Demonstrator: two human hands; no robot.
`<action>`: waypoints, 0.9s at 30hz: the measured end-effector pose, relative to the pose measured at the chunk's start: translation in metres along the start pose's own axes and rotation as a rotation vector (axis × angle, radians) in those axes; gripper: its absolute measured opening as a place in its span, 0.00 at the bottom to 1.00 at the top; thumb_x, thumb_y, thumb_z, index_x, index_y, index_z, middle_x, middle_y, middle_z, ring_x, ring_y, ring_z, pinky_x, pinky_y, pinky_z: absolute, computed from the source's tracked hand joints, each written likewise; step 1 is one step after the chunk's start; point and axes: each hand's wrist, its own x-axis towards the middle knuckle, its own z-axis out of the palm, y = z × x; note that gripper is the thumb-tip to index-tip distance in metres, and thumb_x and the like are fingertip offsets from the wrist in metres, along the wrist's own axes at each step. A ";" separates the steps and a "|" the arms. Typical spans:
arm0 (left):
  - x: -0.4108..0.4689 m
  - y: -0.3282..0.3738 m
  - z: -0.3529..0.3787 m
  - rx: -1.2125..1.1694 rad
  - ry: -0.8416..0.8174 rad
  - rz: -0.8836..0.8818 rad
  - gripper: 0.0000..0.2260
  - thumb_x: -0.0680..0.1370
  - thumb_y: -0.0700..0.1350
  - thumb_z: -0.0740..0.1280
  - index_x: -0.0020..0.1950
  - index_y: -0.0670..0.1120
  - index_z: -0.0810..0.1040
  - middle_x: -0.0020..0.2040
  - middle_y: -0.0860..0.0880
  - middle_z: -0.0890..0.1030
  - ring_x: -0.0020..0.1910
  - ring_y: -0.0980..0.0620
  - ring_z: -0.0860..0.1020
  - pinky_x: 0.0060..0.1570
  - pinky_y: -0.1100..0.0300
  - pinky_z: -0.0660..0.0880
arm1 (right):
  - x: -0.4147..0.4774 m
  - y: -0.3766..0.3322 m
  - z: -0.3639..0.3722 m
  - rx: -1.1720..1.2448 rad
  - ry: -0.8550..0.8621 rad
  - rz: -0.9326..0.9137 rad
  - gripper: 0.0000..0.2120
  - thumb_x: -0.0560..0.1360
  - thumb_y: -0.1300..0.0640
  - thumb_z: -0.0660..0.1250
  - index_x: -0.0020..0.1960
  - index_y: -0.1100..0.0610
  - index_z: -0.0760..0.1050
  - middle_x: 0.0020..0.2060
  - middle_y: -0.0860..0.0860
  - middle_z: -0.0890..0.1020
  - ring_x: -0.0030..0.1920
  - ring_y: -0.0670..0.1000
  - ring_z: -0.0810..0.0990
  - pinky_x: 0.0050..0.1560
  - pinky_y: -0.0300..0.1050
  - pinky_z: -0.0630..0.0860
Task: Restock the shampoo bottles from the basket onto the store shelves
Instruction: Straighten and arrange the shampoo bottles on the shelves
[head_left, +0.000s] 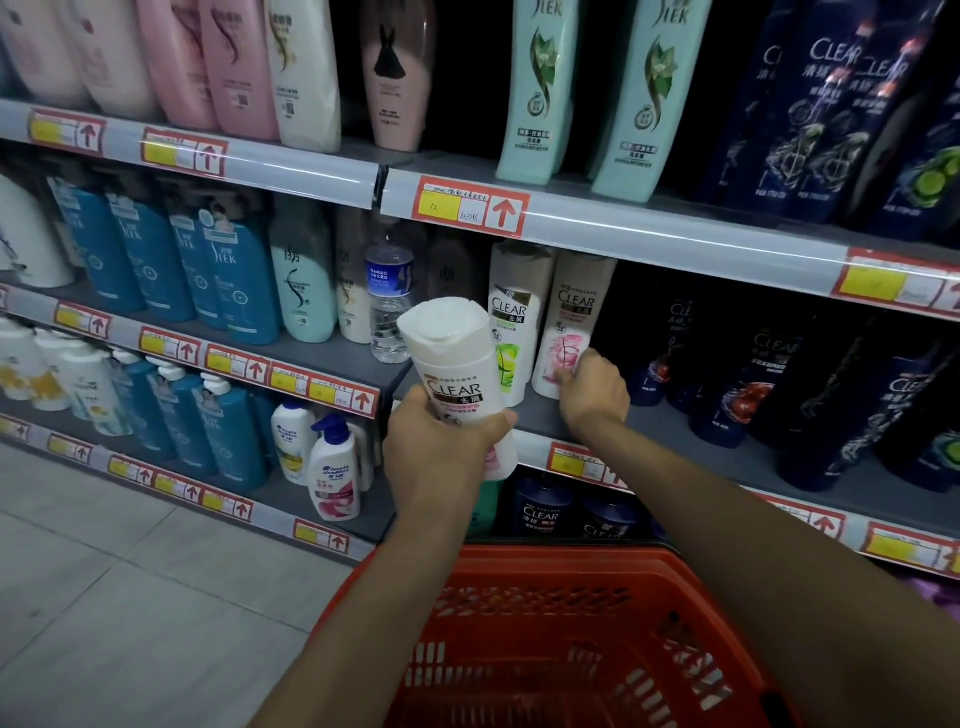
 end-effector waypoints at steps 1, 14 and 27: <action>-0.001 0.001 0.001 0.018 -0.011 0.012 0.22 0.63 0.44 0.85 0.52 0.50 0.82 0.49 0.55 0.86 0.48 0.54 0.84 0.53 0.46 0.82 | 0.000 0.000 0.000 0.019 -0.001 0.005 0.15 0.82 0.52 0.67 0.61 0.62 0.74 0.58 0.61 0.81 0.57 0.64 0.81 0.46 0.50 0.72; -0.003 0.007 0.045 0.149 -0.095 0.247 0.22 0.66 0.45 0.83 0.54 0.54 0.78 0.47 0.61 0.84 0.47 0.66 0.81 0.47 0.58 0.81 | -0.061 0.047 -0.034 0.364 -0.055 -0.259 0.22 0.74 0.62 0.69 0.66 0.49 0.77 0.53 0.48 0.79 0.48 0.45 0.79 0.51 0.45 0.79; 0.005 -0.016 0.107 0.164 -0.141 0.294 0.25 0.65 0.47 0.84 0.59 0.52 0.78 0.53 0.58 0.84 0.54 0.58 0.82 0.54 0.51 0.83 | -0.056 0.058 -0.027 0.418 -0.016 -0.332 0.12 0.74 0.53 0.69 0.57 0.51 0.80 0.49 0.51 0.83 0.47 0.52 0.80 0.41 0.50 0.76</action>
